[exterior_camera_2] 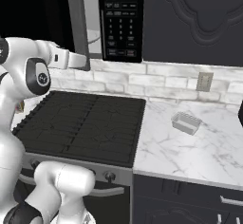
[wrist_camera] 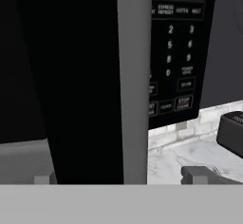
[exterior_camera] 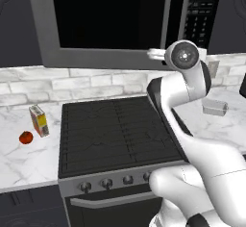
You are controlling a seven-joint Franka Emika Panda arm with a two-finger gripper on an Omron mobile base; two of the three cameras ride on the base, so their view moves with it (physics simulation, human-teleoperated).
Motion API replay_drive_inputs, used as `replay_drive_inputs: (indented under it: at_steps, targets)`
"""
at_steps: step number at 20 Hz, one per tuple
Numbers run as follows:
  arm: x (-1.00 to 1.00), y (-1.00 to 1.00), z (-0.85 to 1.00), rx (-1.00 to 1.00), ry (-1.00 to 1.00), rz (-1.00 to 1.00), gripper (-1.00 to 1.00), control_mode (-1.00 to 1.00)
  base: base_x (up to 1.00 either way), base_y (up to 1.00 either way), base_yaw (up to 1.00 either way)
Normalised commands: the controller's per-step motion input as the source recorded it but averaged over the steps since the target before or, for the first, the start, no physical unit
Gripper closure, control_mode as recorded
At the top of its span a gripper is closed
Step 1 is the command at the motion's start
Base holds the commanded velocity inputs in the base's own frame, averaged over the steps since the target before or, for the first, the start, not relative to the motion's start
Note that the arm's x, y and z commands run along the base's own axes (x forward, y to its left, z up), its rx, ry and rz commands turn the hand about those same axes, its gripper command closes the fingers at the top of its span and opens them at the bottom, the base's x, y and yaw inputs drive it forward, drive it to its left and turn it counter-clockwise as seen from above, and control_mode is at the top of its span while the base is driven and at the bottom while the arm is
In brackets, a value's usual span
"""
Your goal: Close the microwave door.
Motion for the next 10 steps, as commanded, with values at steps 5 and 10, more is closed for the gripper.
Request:
replay_drive_inputs:
  at_steps: [5,10]
  targets:
    - [0.3,-0.15,0.14,0.02,0.07,0.0,-1.0,-1.0,0.0,0.0,0.0]
    - [0.49,-0.16,0.02,0.03,0.08,0.03,-1.0,-1.0,0.0,0.0,0.0]
